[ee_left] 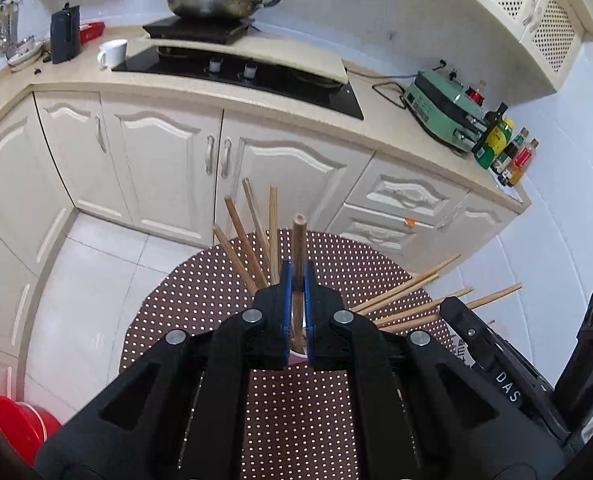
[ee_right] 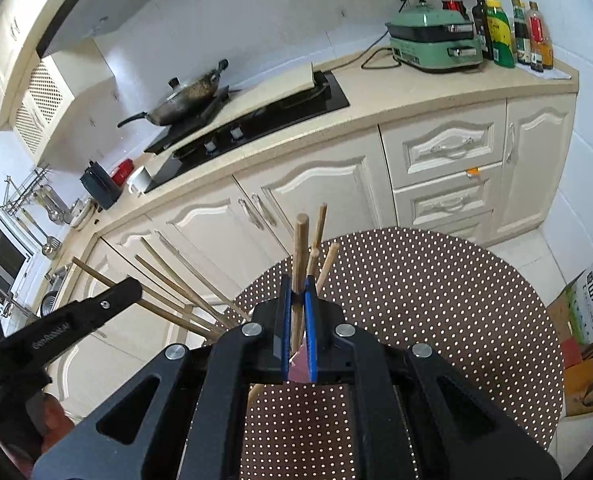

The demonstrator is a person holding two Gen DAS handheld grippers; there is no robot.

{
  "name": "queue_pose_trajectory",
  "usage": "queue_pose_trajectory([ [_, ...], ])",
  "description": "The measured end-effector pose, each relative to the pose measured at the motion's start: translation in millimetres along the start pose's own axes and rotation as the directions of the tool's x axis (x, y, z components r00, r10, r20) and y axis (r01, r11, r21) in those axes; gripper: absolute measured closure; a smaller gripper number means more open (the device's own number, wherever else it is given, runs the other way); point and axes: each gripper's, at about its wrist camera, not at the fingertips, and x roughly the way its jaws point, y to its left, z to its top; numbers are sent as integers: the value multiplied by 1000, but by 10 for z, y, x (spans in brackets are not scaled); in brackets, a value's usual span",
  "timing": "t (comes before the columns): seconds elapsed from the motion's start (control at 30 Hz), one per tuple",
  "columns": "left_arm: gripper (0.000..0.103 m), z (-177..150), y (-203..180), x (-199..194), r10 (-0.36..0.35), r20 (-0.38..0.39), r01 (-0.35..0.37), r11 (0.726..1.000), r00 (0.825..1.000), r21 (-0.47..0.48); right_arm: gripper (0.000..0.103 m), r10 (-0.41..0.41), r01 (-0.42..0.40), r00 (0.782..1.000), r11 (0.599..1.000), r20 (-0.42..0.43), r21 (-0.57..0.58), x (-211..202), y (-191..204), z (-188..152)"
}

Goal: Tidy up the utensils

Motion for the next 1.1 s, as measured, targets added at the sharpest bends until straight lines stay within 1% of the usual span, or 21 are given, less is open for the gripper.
queue_pose_trajectory([
  [0.2, 97, -94, 17, 259, 28, -47, -27, 999, 998, 19, 98, -8, 8, 999, 1000, -35, -7, 117, 35, -23],
  [0.33, 96, -139, 29, 335, 37, -34, -35, 998, 999, 54, 97, 6, -5, 998, 1000, -61, 8, 165, 19, -34],
  [0.37, 96, -148, 36, 345, 36, -35, -34, 997, 999, 64, 95, 11, -10, 998, 1000, -65, 11, 167, 24, -33],
  [0.47, 96, -153, 53, 347, 10, -57, -6, 997, 998, 76, 94, 13, -13, 997, 1000, -74, -2, 157, 47, -29],
  [0.5, 96, -154, 49, 355, 5, -73, 2, 997, 997, 83, 93, 6, -7, 997, 1000, -77, -6, 151, 54, -27],
  [0.57, 96, -166, 37, 356, 8, -91, 1, 995, 996, 95, 83, 4, -5, 996, 1000, -84, -9, 142, 62, -35],
  [0.6, 96, -176, 35, 345, 9, -94, 0, 995, 996, 99, 74, 3, -4, 996, 1000, -84, -9, 134, 59, -40],
  [0.63, 92, -188, 28, 335, 8, -96, 2, 995, 995, 103, 69, 1, -2, 997, 1000, -81, -11, 109, 55, -49],
  [0.67, 80, -200, 18, 328, 7, -98, 3, 994, 995, 107, 67, -2, 1, 997, 1000, -79, -13, 98, 53, -52],
  [0.7, 71, -218, 12, 309, 4, -97, 7, 994, 995, 111, 62, -6, 4, 997, 1000, -79, -16, 85, 47, -58],
  [0.73, 50, -230, 3, 290, 1, -89, 9, 994, 996, 113, 59, -10, 8, 996, 1000, -84, -18, 73, 41, -63],
  [0.8, 49, -260, -4, 208, 5, -52, 0, 994, 999, 113, 57, -10, 9, 996, 1000, -86, -18, 38, 19, -71],
  [1.1, 49, -367, -62, 26, 49, -26, -45, 990, 998, 133, 50, -17, 14, 997, 999, -75, -41, -157, -48, -94],
])
